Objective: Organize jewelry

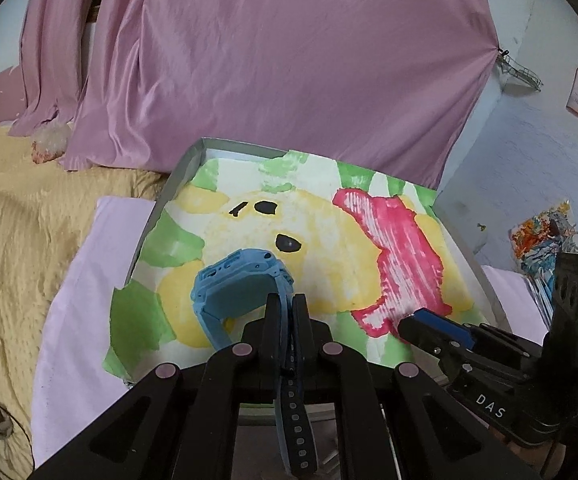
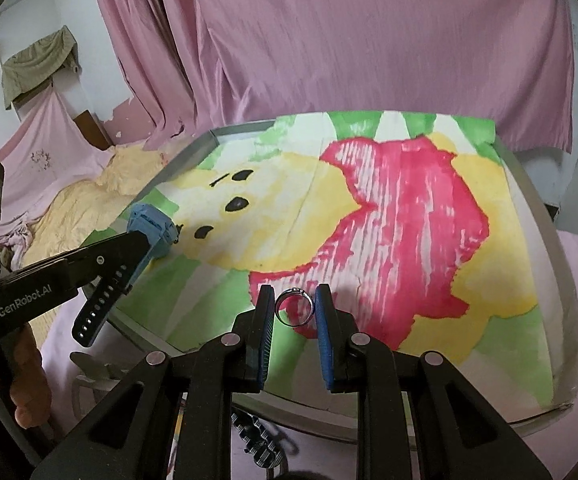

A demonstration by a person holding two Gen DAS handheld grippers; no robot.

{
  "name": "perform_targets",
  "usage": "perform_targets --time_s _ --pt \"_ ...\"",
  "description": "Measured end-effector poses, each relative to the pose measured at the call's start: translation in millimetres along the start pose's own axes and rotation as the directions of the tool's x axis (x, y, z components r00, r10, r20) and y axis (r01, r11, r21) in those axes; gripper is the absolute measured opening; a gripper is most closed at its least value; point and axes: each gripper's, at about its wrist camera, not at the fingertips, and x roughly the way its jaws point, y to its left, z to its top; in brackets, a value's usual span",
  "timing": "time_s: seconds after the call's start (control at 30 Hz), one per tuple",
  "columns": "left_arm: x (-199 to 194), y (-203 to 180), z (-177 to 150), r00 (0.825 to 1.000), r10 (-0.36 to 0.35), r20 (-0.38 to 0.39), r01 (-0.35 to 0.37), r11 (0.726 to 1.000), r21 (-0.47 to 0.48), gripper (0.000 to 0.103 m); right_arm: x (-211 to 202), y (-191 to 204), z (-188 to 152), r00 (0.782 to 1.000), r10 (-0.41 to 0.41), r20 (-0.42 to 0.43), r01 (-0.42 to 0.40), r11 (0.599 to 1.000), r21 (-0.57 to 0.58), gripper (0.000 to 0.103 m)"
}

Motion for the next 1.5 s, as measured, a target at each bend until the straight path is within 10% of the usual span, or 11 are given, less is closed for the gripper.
perform_targets --time_s 0.33,0.9,1.3,1.5 --pt "-7 -1 -1 1.0 0.013 0.019 -0.013 1.0 0.012 0.013 -15 -4 -2 0.999 -0.016 0.045 0.015 1.0 0.021 0.043" --pt "-82 -4 -45 0.953 0.02 0.302 -0.026 1.0 0.016 0.097 -117 -1 -45 0.917 -0.118 0.381 0.117 0.993 0.026 0.094" --pt "-122 -13 -89 0.897 0.058 0.438 -0.097 0.993 0.069 0.102 -173 7 -96 0.833 -0.173 0.526 0.193 0.981 0.017 0.098" --pt "-127 -16 -106 0.891 0.065 0.449 -0.118 0.989 0.09 0.102 -178 8 -111 0.829 -0.176 0.531 0.199 0.98 0.013 0.098"
